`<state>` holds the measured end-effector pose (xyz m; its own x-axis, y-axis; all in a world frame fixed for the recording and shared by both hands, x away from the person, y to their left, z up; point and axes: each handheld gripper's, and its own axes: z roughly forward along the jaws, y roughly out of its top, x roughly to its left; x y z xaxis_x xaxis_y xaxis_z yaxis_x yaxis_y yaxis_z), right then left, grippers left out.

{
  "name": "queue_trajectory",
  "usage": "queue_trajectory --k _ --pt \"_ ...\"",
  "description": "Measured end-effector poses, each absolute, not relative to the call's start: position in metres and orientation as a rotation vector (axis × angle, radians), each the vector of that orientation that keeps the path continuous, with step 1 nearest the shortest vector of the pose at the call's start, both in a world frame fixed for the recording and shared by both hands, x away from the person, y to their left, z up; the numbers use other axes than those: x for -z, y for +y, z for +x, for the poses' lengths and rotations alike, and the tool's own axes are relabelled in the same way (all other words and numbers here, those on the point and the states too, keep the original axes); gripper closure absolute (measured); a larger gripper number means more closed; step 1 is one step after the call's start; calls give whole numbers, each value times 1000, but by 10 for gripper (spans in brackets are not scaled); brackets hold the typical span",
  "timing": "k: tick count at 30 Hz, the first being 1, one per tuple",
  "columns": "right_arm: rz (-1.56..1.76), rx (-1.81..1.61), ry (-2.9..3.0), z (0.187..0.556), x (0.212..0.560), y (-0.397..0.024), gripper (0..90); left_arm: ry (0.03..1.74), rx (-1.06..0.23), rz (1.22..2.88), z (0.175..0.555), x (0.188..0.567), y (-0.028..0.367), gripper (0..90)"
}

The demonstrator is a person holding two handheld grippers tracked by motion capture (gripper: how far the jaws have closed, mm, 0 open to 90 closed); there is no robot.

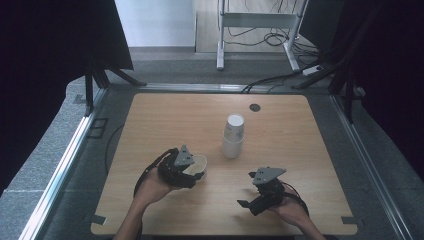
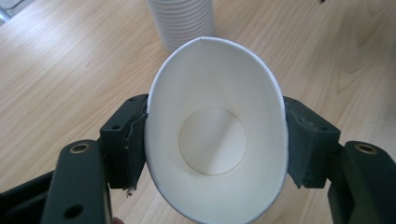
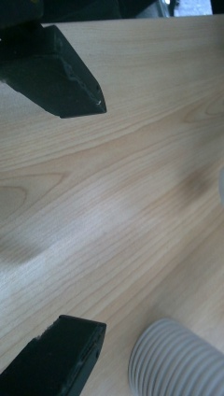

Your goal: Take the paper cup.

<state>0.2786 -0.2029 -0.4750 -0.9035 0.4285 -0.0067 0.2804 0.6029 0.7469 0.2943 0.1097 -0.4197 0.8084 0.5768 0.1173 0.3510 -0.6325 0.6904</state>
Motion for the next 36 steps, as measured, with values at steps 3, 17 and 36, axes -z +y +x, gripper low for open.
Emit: queue_trajectory --k 3,17,36 --pt "609 -1184 2618 279 476 -206 0 703 -438 2322 297 421 113 314" --pt "652 -1108 2631 275 487 -212 0 852 -489 2351 311 429 128 308" --pt "654 -1050 2660 277 494 -211 0 995 -480 2348 331 449 130 293"
